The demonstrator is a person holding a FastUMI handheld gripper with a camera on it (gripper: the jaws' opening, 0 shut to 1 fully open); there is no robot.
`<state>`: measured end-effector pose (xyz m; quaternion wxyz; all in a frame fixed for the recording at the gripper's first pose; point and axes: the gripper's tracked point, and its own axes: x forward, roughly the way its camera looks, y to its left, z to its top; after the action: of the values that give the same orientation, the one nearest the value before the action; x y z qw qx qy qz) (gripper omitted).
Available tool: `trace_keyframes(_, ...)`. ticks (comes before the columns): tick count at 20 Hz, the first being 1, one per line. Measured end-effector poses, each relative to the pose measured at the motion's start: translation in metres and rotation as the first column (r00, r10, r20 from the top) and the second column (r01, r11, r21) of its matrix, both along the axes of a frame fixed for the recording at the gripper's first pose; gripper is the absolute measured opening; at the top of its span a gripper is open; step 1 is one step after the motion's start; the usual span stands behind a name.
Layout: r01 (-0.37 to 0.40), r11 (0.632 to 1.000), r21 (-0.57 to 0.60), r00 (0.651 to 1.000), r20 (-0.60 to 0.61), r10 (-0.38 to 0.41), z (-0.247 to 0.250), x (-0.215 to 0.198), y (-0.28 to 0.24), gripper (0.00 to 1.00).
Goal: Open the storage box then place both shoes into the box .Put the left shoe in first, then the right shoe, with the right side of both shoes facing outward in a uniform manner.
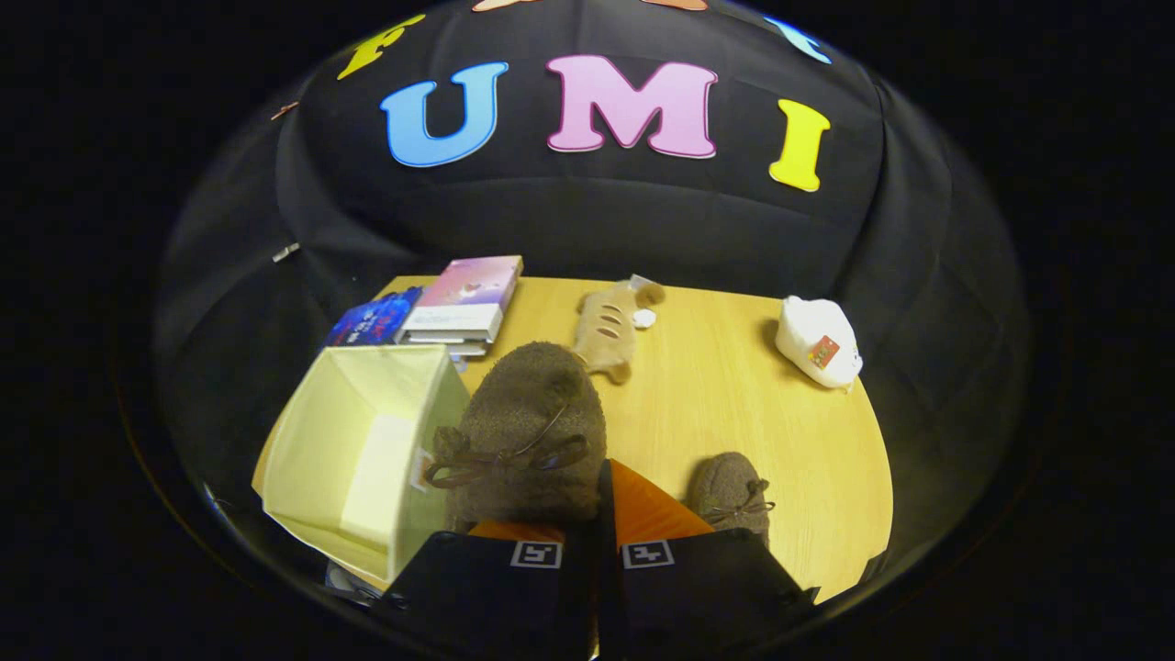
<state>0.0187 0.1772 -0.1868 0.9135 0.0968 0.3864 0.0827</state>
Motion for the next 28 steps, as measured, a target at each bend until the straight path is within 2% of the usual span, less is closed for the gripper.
trace_keyframes(3,-0.04,0.997,0.065,0.999,0.005,0.039,0.03,0.008,0.047,0.09)
trace_keyframes(8,-0.104,0.987,0.122,0.994,-0.02,0.107,0.046,0.017,0.133,0.09)
trace_keyframes(15,-0.122,0.988,0.094,0.982,-0.132,0.134,-0.013,0.013,0.215,0.09)
trace_keyframes(20,-0.113,0.988,0.106,0.96,-0.246,0.136,-0.051,-0.005,0.249,0.1)
trace_keyframes(23,-0.118,0.988,0.097,0.961,-0.239,0.139,-0.054,-0.005,0.252,0.09)
trace_keyframes(25,-0.138,0.981,0.138,0.955,-0.245,0.169,-0.055,-0.01,0.262,0.13)
trace_keyframes(26,-0.149,0.976,0.159,0.95,-0.252,0.186,-0.057,-0.012,0.266,0.21)
trace_keyframes(27,-0.165,0.966,0.199,0.944,-0.253,0.213,-0.054,-0.017,0.272,0.23)
trace_keyframes(28,-0.178,0.957,0.231,0.938,-0.253,0.236,-0.051,-0.022,0.276,0.32)
